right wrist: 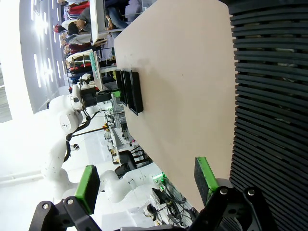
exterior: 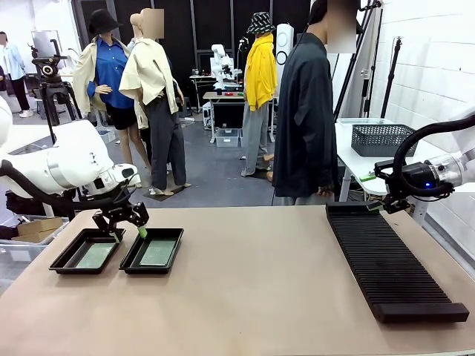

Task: Inspect and transfer BCBs to ESD trays.
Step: Pick up the ESD tray and place it on the left side of the table.

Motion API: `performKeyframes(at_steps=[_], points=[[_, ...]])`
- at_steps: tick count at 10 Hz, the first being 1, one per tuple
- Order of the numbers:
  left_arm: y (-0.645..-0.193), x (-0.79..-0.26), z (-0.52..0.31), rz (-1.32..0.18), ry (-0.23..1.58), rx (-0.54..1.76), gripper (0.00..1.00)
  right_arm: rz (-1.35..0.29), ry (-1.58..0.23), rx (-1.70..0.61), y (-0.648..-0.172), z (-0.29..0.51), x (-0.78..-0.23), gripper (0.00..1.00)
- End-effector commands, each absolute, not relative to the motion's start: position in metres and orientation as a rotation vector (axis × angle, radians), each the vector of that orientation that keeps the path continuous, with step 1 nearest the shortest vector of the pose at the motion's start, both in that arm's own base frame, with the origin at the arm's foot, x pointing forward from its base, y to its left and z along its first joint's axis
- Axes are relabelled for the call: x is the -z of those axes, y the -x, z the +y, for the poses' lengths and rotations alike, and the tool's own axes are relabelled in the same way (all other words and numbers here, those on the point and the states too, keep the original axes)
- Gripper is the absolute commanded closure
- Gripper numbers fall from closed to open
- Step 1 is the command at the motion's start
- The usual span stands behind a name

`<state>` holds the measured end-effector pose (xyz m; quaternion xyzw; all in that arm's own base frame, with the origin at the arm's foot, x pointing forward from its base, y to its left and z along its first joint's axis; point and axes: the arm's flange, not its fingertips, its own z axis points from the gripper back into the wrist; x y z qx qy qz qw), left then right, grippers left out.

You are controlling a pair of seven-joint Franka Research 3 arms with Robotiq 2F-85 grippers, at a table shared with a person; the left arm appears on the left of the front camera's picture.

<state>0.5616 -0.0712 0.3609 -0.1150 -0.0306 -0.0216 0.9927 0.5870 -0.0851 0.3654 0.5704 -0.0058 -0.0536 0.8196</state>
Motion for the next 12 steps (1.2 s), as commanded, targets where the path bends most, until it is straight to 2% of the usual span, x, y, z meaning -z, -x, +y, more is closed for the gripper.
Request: performKeyframes(at_steps=[1, 12], points=[[-0.5536, -0.3634, -0.0685, -0.056, 0.249, 0.019, 0.0, -0.008, -1.209, 0.131, -0.5885, -0.0823, -0.3662, 0.0], [-0.5597, -0.3625, -0.0713, -0.057, 0.234, 0.039, 0.0, -0.008, -1.209, 0.131, -0.5885, -0.0823, -0.3662, 0.0]])
